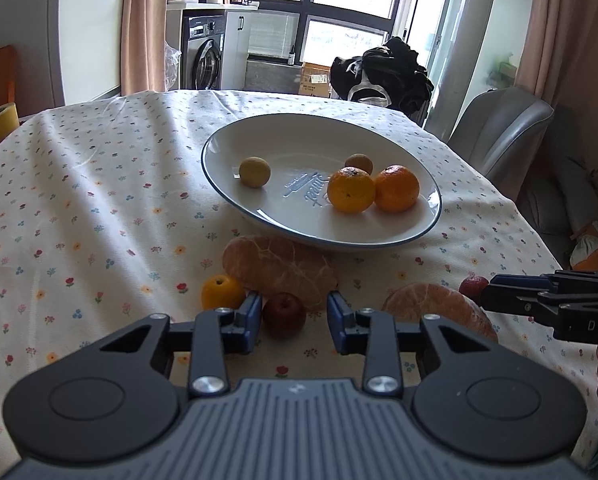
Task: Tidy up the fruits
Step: 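Close the left tool on a red apple while the right tool grasps another red apple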
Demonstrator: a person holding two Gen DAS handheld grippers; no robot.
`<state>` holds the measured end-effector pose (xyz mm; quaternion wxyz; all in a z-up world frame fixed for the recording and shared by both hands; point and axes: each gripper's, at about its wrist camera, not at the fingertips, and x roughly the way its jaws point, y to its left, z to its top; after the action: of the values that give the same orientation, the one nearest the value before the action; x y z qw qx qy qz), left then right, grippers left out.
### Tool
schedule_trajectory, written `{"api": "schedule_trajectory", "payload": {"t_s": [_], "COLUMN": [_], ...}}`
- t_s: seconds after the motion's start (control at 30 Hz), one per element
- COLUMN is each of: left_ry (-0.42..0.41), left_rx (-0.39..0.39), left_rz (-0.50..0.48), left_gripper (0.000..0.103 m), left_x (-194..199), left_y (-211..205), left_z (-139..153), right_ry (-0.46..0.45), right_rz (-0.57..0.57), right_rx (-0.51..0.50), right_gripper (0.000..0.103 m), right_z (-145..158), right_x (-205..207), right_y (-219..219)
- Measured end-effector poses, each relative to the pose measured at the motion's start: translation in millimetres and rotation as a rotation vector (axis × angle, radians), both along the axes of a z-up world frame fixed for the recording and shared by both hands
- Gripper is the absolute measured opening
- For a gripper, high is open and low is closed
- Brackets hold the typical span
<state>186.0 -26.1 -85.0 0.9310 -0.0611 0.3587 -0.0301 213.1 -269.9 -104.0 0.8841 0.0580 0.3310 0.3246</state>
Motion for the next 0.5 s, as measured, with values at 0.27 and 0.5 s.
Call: {"api": "schedule_trajectory", "payload": {"t_s": [0.27, 0.5], "left_ry": [-0.001, -0.034], "left_rx": [-0.016, -0.023], "left_rz": [0.003, 0.000], "left_gripper": [0.021, 0.021], "left_x": [1.7, -4.8], "left_y": [1.7, 2.3], "left_z": [-1.4, 6.7], "right_ry": [-0.011, -0.034], "right_rz": [0.012, 0.008], "right_rx": [0.003, 0.000], "right_gripper": [0.022, 0.022], "right_z": [0.4, 6.4], "right_x": [3.1, 1.2], "right_y": [7.3, 7.9]}}
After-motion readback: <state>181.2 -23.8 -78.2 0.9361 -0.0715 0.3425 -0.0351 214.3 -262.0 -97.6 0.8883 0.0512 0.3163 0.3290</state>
